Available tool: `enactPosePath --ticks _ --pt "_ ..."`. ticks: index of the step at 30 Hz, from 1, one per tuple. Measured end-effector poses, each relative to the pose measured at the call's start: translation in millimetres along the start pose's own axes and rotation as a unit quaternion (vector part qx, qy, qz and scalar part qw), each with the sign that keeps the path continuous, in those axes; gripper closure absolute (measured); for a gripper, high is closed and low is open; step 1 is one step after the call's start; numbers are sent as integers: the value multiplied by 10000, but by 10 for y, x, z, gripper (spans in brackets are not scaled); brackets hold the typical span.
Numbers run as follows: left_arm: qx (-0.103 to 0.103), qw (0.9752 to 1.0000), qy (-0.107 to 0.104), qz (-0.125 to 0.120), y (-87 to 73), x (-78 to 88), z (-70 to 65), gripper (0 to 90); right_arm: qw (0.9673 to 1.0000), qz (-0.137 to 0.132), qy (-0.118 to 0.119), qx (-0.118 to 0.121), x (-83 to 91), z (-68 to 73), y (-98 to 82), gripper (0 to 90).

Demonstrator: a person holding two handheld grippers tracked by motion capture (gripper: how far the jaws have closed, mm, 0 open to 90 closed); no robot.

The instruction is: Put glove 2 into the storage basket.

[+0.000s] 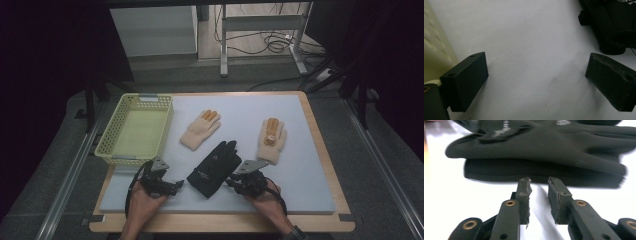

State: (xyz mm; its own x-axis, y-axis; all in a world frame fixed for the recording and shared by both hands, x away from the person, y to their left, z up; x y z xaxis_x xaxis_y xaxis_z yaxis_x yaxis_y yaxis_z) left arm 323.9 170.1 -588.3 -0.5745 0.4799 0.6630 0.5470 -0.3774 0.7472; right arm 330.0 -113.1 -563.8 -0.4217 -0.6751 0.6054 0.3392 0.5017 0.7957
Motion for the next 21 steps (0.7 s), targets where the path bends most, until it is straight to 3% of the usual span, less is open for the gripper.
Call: enactPosePath --ticks 10,14,21 --pt "2 10000 -2 3 0 0 0 42 9978 -86 -566 -327 350 -362 -191 504" --pt "7 10000 -6 9 0 0 1 42 9966 17 -732 -381 464 -487 -294 386" --pt "11 10000 -21 12 0 0 2 39 9934 147 -1044 -446 602 -666 -428 275"
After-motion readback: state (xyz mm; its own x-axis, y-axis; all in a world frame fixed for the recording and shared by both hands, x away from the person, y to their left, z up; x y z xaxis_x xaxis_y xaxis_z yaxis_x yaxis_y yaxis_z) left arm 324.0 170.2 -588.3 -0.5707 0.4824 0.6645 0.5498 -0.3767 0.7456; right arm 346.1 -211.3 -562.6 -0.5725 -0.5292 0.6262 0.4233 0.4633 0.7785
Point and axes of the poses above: each handheld gripper's, and its own axes: x roughly backward along the jaws, y roughly out of its top, z roughly to its left, the point moved 5 cm from there along -x, roughly forward along the jaws, and after that the axes turned 4 degrees about -z, right-handed, at the moved point
